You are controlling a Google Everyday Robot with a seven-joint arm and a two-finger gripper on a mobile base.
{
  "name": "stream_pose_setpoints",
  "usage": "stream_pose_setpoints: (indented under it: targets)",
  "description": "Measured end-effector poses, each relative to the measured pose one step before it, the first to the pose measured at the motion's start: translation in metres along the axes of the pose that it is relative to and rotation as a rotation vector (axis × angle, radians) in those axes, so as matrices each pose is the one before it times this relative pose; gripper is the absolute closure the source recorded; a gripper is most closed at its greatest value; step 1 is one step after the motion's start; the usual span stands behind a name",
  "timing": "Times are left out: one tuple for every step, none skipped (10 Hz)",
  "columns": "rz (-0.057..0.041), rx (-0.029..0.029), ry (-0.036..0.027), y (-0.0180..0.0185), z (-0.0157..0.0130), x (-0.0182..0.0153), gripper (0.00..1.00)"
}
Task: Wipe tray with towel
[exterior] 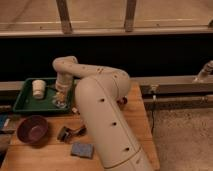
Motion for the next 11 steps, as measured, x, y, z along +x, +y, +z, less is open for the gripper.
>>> stream_pose_setpoints:
  targets:
    - [-0.00120,0.00810,0.00818,-0.01129,-0.00150,-0.00321,1.00]
    - [-0.00720,0.00832,0.00491,-0.00856,-0.00034,-0.01021,1.00]
    - [-0.00942,0.00531,0.00454,-0.00513,0.00132,-0.01080,1.00]
    - [-0.02511,0.00259,0.00248,-0.00402,0.00191,-0.01945,1.00]
    - [-0.02817,-0.00322,0.00068,0.00113,0.00159,-0.01409,1.00]
    - [-0.02045,-0.00321,-0.00142,0.00364,-0.00027,-0.00865,1.00]
    - [-0.02188,-0.00798,0.00309,0.01053,-0.00062,-0.00598,1.00]
    - [-0.02084,-0.00553,-0.00308,0.01519,-0.00049,-0.00346,1.00]
    - [-0.00610,-0.00375,-0.00230,0.01143,-0.00209,0.00208,1.00]
    - [0.00101,0.00089,-0.00385,0.01465,-0.00311,0.00988,1.00]
    - [0.00939,0.01514,-0.01505,0.01101,-0.00263,0.01288,1.00]
